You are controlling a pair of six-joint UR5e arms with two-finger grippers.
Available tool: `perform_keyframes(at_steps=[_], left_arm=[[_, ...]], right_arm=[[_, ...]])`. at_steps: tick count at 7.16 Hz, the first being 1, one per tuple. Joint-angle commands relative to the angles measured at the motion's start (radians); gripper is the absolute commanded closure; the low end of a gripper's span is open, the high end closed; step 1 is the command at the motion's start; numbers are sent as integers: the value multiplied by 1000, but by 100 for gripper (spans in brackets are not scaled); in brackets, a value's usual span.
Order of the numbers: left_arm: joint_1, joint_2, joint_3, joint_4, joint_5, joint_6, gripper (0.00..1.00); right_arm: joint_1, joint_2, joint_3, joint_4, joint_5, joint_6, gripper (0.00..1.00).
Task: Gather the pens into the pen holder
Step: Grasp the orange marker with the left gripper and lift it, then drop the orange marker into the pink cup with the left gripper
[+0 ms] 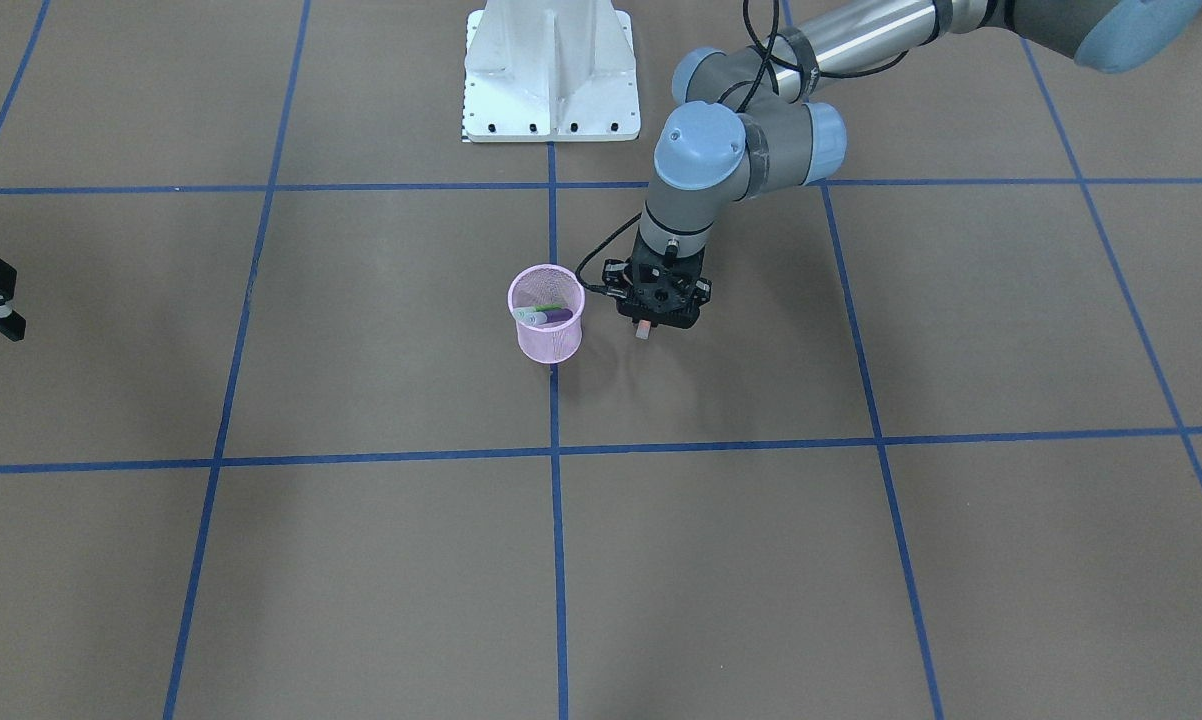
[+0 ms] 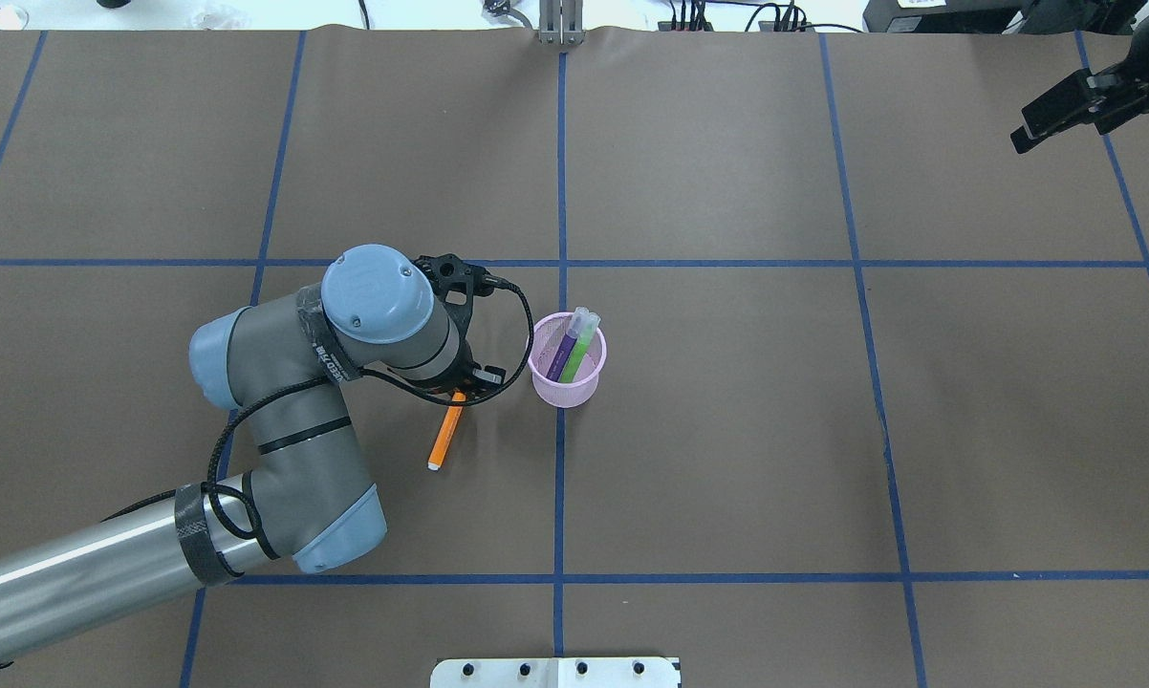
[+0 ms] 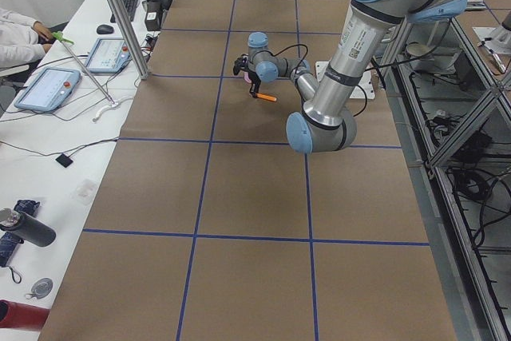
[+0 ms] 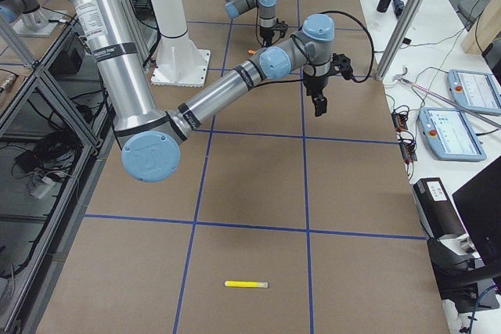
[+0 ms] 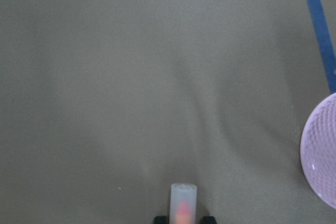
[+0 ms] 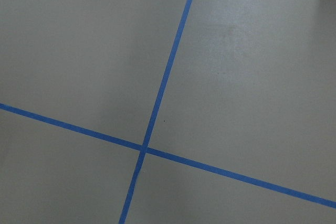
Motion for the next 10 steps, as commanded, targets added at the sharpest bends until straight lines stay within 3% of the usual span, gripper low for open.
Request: perform_keyframes(at_steps=[1,4,5,6,7,8,10], left_arm=[[-10,3,-24,0,11,2,100],[-82,40,-284,-3,20,54,100],[-80,29,-310,-88,64,53,100],[-73,37,-256,-317,159,54,100],[-70,26,-167,-510,184,59,100],[-64,9,-112,-629,251,103,100],[5,-5,-55,-716,363,119,100]], right_arm=[[0,2,1,0,0,0,0],[0,1,1,0,5,-1,0],[0,2,1,0,3,-1,0],[0,2,1,0,2,-1,0],[0,2,1,0,1,-1,0],[0,2,1,0,1,0,0],[0,2,3,0,0,0,0]])
